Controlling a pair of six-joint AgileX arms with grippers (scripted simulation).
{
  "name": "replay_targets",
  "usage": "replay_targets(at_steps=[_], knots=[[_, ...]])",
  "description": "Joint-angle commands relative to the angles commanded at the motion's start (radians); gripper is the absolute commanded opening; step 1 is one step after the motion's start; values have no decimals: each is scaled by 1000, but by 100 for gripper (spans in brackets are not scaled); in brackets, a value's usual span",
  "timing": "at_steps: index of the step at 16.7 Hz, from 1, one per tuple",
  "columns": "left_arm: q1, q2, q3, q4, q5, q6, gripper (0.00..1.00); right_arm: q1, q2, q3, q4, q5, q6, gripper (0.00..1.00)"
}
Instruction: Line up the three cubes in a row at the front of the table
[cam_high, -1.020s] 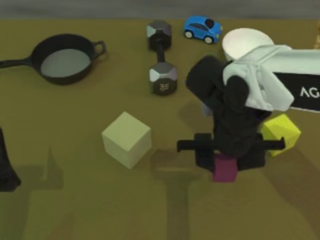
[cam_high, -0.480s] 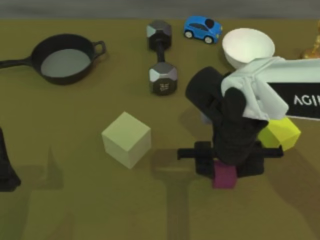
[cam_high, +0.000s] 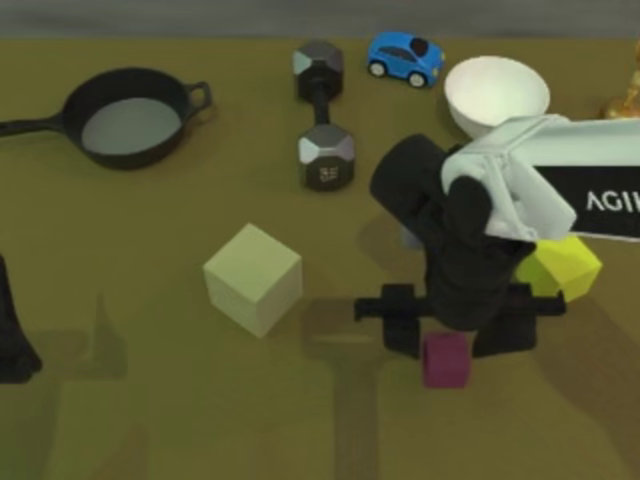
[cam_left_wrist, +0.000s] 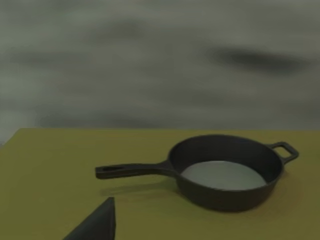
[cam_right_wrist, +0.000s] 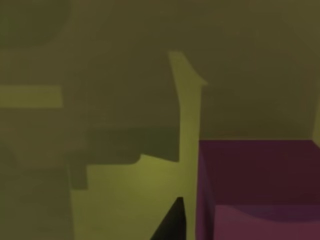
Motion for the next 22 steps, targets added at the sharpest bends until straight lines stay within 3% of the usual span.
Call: replay_targets(at_steps=[2,3,12,19,22], knots=[[0,0,0,0,0,0,100,0,0,0,0,0,0,98],[0,0,0,0,0,0,100,0,0,0,0,0,0,100],[0,0,0,0,0,0,100,-1,-1,3,-4,0,0,100],[0,0,0,0,0,0,100,11,-78,148,-235,0,3,100],[0,0,0,0,0,0,100,12,-94,166,-259,0,2,100]])
